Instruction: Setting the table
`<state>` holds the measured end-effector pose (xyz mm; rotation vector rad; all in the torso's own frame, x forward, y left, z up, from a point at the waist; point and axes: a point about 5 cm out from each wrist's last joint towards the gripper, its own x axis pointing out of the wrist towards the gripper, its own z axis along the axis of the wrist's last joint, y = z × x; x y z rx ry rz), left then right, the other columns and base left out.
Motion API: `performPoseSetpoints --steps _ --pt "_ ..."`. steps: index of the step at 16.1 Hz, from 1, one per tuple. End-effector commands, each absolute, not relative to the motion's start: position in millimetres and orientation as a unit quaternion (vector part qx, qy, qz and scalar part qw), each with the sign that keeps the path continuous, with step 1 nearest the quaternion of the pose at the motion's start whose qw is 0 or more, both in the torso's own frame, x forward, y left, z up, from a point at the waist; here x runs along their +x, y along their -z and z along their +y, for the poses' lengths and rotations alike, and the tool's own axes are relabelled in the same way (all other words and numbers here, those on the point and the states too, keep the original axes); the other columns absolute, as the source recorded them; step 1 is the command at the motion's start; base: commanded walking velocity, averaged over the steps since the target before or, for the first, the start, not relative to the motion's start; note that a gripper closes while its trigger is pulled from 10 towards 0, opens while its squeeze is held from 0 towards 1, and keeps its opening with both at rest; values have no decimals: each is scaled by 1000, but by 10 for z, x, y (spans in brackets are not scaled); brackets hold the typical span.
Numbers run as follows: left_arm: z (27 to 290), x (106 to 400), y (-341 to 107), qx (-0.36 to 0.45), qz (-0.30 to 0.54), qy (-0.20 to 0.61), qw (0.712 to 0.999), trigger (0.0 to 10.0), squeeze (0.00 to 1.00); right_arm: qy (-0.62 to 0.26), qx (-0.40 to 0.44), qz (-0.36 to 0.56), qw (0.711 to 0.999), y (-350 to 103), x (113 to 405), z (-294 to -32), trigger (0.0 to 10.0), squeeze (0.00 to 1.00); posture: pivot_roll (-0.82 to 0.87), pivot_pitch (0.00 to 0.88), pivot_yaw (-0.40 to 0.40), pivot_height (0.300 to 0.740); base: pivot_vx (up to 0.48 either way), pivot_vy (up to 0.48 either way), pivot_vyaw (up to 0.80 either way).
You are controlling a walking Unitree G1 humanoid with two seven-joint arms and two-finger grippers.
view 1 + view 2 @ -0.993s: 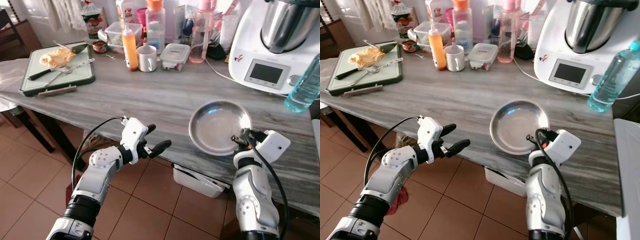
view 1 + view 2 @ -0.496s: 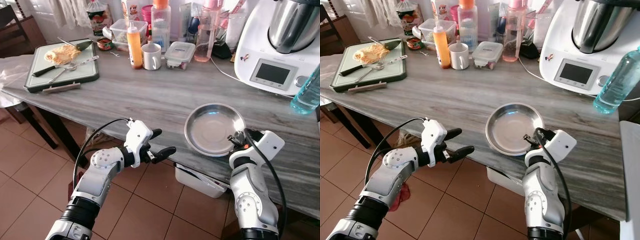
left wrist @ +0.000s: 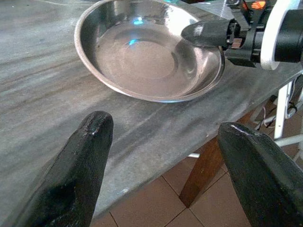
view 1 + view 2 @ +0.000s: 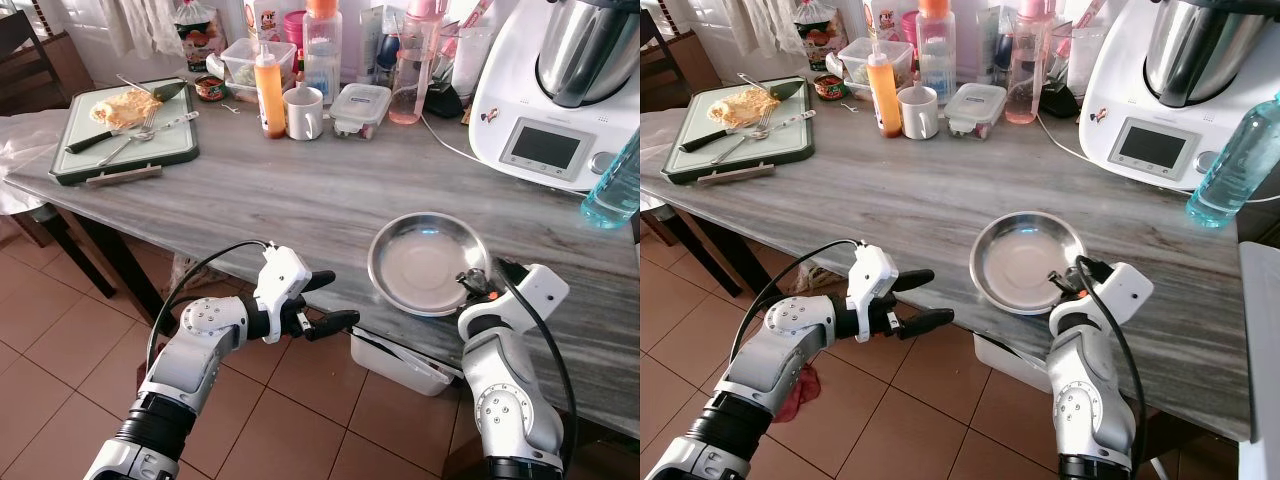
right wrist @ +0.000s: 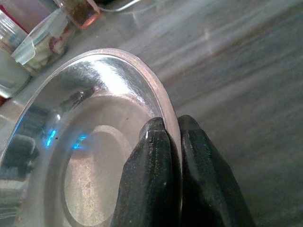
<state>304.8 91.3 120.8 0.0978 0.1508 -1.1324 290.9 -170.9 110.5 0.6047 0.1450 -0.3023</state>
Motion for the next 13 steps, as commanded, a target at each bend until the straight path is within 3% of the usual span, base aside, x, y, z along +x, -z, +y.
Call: performPoseSetpoints --steps 1,5,6,12,13 --pt "891 3034 -1231 55 68 544 835 10000 0 133 342 128 922 -917 2782 -1373 10000 0 61 64 42 740 0 0 0" --pt "891 3028 -1223 50 71 541 836 10000 0 139 355 153 911 -847 2668 -1412 10000 8 61 55 31 740 0 0 0" --pt "879 3026 -1214 50 72 541 837 10000 0 142 354 153 912 -872 2657 -1430 10000 325 62 47 27 740 0 0 0" --pt "859 3031 -1209 51 71 540 837 10000 0 166 362 164 903 -859 2526 -1498 10000 306 56 43 30 740 0 0 0" --pt "860 3032 -1206 51 72 540 837 10000 0 168 359 162 904 -863 2533 -1508 10000 949 53 45 32 740 0 0 0"
